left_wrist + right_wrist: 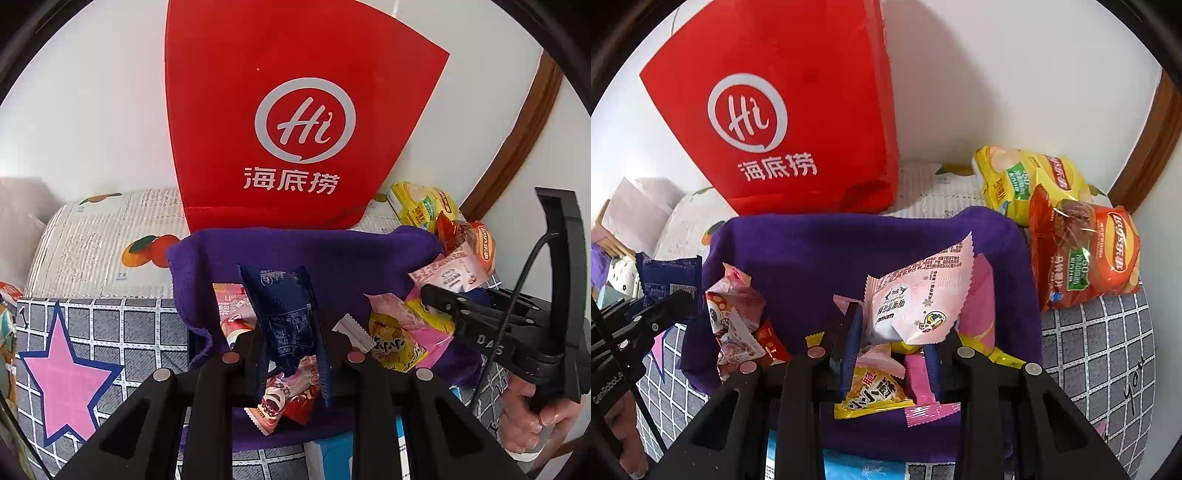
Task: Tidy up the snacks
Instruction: 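Lower the amam candy onto the towel and open the right tool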
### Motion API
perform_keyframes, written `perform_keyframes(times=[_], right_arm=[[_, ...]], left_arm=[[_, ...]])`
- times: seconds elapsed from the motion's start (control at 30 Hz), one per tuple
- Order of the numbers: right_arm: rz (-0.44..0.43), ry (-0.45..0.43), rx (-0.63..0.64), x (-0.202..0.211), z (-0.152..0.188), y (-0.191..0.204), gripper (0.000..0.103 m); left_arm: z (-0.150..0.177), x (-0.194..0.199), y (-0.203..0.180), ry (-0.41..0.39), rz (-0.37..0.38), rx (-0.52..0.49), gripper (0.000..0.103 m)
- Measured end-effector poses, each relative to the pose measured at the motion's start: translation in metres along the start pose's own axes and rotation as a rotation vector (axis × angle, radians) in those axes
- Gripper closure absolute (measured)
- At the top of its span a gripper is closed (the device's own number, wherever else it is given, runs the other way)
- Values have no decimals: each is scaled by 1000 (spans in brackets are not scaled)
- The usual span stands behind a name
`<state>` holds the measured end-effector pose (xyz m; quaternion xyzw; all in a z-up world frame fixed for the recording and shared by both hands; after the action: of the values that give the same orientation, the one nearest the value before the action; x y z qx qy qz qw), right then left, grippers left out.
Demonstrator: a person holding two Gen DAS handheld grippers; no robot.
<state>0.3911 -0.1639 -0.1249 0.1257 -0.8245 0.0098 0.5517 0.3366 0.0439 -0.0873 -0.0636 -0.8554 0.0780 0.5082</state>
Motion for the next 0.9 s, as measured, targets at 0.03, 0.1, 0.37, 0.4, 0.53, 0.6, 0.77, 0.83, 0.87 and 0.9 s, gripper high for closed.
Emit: perform_keyframes(times=[0.03, 0.1, 0.37, 0.4, 0.53, 0.6, 0.77, 0.83, 0.87, 0.9], right_arm=[[3, 6, 4, -2, 0, 1, 71], [9, 14, 10, -5, 0, 3, 71], [22, 40, 30, -15, 2, 11, 69], [23, 42, 33, -15, 3, 11, 69], [31, 57, 46, -21, 3, 14, 68], [35, 61, 53, -23, 3, 15, 68], [38, 65, 66, -24, 3, 18, 62], [41, 61, 72, -24, 3, 19, 57], [40, 57, 73, -23, 3, 19, 55], [39, 55, 72, -23, 3, 19, 54]], left_arm=[[0, 0, 0, 0, 2, 0, 82], [0, -1, 1, 3, 7, 1, 82], [1, -6, 2, 21, 10, 8, 82], [1, -7, 2, 23, 10, 6, 82], [1, -8, 1, 28, 12, 4, 82], [1, -10, 0, 32, 12, 1, 82], [2, -13, -2, 41, 14, -5, 82], [2, -14, -3, 44, 14, -10, 82], [2, -15, -4, 45, 15, -12, 82], [2, -15, -5, 46, 16, -15, 82]])
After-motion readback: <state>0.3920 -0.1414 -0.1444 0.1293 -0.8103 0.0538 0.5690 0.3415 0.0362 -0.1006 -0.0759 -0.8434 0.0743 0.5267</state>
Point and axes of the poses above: each gripper's, at about its wrist camera, not at the fingertips, and x roughly against the way its jaws point, y to its left, z to its underside, the point moved 1 cm from there along -x, roughly the way its jaws point, and after that the axes turned 5 degrees about y, right-handed, at the moved point
